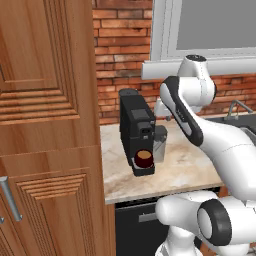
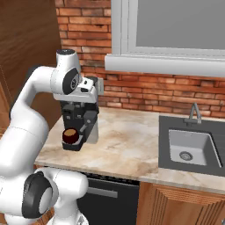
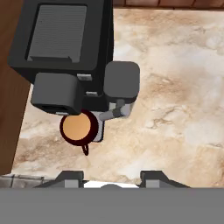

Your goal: Pick up the brewed coffee from the coffee machine and place it next to the breakfast plate on the dining counter.

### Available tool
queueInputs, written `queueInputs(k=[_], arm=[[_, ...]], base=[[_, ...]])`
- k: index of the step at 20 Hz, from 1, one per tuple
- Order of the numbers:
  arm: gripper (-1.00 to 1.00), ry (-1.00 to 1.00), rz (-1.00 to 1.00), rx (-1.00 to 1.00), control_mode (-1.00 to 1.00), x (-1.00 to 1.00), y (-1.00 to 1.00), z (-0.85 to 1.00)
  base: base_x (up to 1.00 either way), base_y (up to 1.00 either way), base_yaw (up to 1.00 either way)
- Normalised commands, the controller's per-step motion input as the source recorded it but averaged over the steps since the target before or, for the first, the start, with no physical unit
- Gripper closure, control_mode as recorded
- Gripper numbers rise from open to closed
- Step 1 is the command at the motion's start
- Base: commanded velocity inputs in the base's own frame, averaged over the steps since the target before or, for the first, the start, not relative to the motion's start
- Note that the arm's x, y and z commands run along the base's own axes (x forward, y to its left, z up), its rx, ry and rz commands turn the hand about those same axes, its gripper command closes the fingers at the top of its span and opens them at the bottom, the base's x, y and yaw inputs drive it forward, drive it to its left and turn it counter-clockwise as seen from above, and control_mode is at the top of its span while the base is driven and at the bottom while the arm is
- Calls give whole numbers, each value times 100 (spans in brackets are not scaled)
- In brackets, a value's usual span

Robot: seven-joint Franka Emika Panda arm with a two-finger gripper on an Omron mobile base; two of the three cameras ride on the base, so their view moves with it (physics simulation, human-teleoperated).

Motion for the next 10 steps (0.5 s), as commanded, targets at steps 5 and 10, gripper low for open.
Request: queueInputs(k=[5, 10], arm=[[-100, 0, 4, 0, -100, -15, 0, -24], [-100, -10, 20, 0, -100, -49, 0, -45]], base=[[0, 0, 0], [0, 0, 0]])
